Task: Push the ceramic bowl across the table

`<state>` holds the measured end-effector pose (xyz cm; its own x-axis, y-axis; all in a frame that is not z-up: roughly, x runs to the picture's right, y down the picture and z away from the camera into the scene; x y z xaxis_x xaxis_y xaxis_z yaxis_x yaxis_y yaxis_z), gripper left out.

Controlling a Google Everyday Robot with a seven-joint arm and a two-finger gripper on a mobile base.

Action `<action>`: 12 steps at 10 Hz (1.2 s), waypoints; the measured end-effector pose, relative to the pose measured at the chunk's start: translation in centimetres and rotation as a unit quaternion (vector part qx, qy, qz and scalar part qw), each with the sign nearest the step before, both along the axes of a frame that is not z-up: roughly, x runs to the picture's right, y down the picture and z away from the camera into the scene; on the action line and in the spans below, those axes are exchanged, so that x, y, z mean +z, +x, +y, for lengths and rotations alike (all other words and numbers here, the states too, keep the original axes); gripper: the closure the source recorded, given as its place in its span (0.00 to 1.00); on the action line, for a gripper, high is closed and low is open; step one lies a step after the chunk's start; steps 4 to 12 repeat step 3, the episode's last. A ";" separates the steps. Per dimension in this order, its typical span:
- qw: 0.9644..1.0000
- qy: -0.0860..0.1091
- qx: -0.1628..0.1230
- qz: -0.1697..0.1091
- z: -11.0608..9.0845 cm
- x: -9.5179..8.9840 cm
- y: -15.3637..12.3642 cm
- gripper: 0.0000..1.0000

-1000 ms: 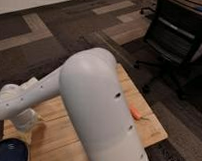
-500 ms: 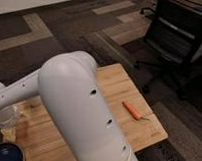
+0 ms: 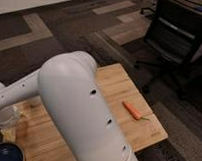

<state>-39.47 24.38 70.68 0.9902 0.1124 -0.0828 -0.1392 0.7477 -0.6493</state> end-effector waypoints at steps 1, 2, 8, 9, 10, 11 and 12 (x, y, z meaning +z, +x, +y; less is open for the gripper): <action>1.000 -0.001 0.001 0.001 0.1 -0.1 0.2 0.35; 1.000 -0.007 0.003 0.004 0.7 -0.4 0.6 0.35; 1.000 -0.014 0.006 0.008 1.3 -0.7 1.2 0.35; 1.000 -0.014 0.006 0.008 1.3 -0.7 1.2 0.35; 1.000 -0.014 0.006 0.008 1.3 -0.7 1.2 0.35; 1.000 -0.014 0.006 0.008 1.3 -0.7 1.2 0.35; 1.000 -0.014 0.006 0.008 1.3 -0.7 1.2 0.35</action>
